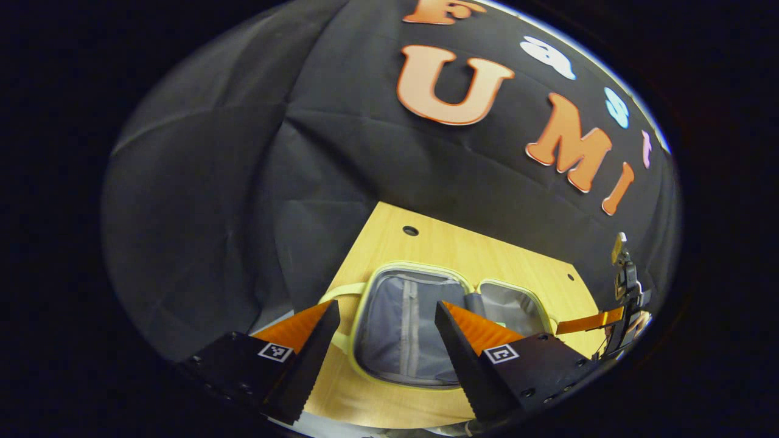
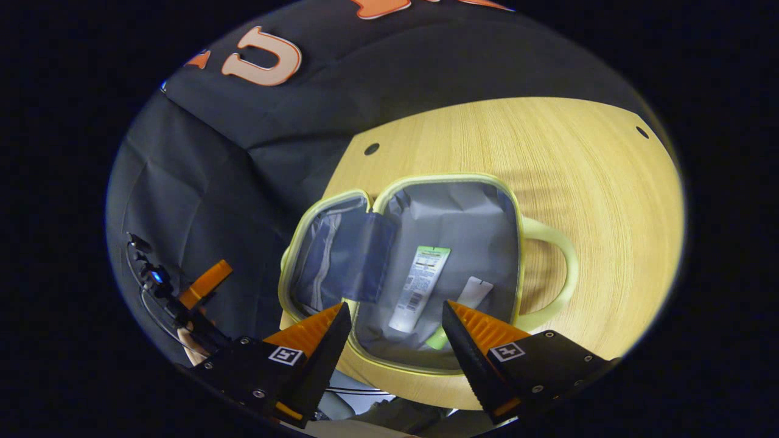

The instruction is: First open the suitcase, pack the skin care products into it, and then close the suitcase.

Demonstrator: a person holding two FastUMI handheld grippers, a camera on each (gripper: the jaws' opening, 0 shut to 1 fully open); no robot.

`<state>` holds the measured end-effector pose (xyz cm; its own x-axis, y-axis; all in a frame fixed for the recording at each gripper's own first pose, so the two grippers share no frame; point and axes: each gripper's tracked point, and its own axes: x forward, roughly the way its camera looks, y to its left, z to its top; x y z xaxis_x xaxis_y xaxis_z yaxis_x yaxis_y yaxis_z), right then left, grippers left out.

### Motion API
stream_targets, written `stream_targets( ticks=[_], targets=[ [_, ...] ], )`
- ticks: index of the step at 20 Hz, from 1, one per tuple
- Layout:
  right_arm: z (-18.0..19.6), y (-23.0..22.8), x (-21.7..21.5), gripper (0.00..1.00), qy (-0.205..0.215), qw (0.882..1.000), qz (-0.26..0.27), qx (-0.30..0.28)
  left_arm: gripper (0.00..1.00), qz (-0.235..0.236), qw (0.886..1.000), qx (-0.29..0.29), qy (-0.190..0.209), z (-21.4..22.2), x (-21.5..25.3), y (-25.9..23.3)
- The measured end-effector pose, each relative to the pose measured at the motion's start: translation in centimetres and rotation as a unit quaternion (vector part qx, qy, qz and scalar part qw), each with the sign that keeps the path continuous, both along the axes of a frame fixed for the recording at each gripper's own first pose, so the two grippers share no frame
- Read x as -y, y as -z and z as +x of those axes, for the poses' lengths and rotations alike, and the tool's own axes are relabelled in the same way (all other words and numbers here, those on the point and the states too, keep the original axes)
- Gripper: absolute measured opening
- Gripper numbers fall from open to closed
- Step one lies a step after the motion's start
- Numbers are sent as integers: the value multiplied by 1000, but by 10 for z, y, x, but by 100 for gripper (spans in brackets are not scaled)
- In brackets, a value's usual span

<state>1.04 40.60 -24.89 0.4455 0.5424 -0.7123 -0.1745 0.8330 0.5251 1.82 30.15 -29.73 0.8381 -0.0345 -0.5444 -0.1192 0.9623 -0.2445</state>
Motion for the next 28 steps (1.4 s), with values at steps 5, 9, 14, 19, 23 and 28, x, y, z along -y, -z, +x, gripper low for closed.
stream_targets(
  ticks=[5,9,14,19,23,28],
  targets=[
    [-5,-9,5,96,7,1000,-1,17,98,-76,995,-60,-17,18,-53,69],
    [-3,-8,20,96,24,999,-18,18,98,-178,978,-97,-39,39,-57,124],
    [2,-6,30,96,49,999,-16,6,95,-251,961,-111,-39,62,-46,156],
    [6,-2,34,96,63,998,-15,-3,14,-261,951,-147,-79,67,-47,171],
    [17,-10,40,96,76,997,-9,12,14,-177,970,-153,-61,67,-42,140],
    [36,-34,72,96,92,993,-32,61,12,-74,988,-132,-34,69,-19,61]
  ],
)
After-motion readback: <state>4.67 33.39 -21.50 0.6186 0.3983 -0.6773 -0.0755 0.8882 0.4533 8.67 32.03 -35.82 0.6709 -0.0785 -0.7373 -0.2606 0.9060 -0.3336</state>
